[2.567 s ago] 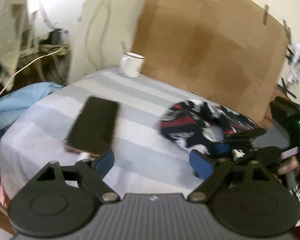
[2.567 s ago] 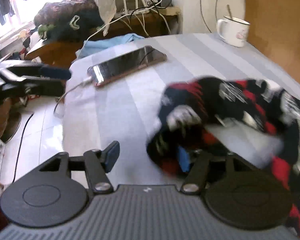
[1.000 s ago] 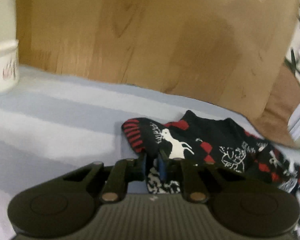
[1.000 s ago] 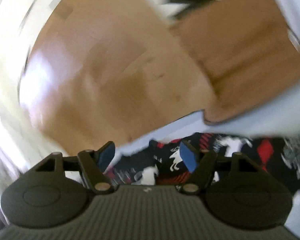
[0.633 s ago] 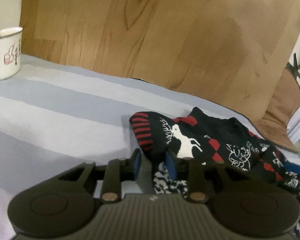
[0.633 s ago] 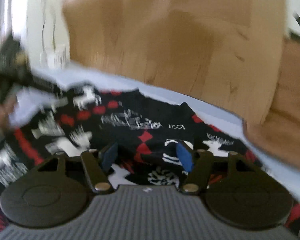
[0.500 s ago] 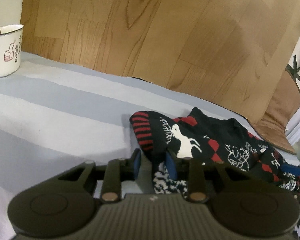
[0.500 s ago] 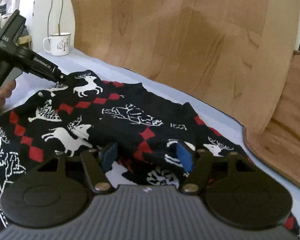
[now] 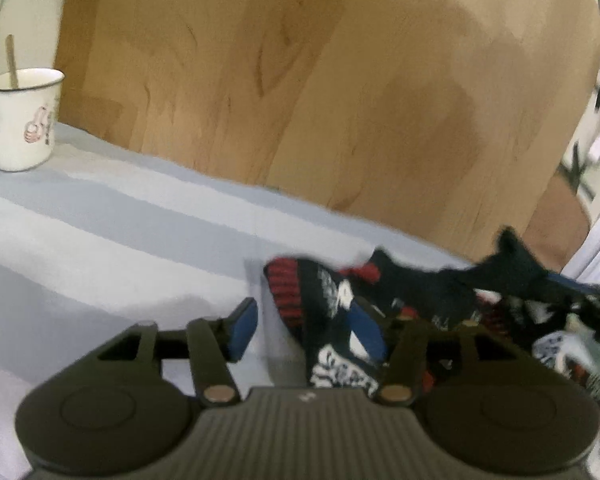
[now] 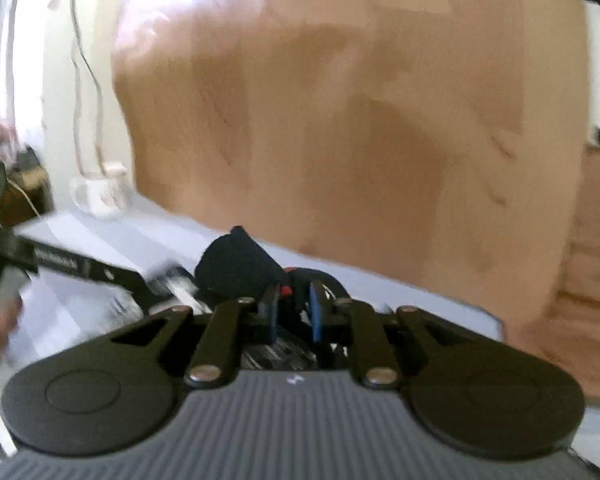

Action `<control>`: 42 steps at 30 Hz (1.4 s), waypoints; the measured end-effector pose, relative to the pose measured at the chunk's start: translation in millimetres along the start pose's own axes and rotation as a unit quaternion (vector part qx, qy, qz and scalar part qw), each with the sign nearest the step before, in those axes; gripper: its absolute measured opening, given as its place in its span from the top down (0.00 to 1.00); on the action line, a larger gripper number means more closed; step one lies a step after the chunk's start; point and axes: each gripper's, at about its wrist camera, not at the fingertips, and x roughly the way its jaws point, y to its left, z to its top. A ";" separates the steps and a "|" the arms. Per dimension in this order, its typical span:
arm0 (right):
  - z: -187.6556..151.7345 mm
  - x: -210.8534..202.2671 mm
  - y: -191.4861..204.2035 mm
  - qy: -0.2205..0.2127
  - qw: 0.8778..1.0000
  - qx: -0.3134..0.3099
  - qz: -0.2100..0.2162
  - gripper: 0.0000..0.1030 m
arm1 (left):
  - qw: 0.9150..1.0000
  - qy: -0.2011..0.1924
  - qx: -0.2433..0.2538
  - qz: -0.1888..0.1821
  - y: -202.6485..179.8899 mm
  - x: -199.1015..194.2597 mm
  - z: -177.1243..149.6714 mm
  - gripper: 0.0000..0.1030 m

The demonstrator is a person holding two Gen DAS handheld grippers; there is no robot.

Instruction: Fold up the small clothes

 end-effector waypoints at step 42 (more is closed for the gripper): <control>-125.8 -133.4 -123.0 -0.033 0.908 0.410 -0.075 0.59 | 0.999 -0.023 0.031 -0.001 -16.3 -8.9 -6.8 0.44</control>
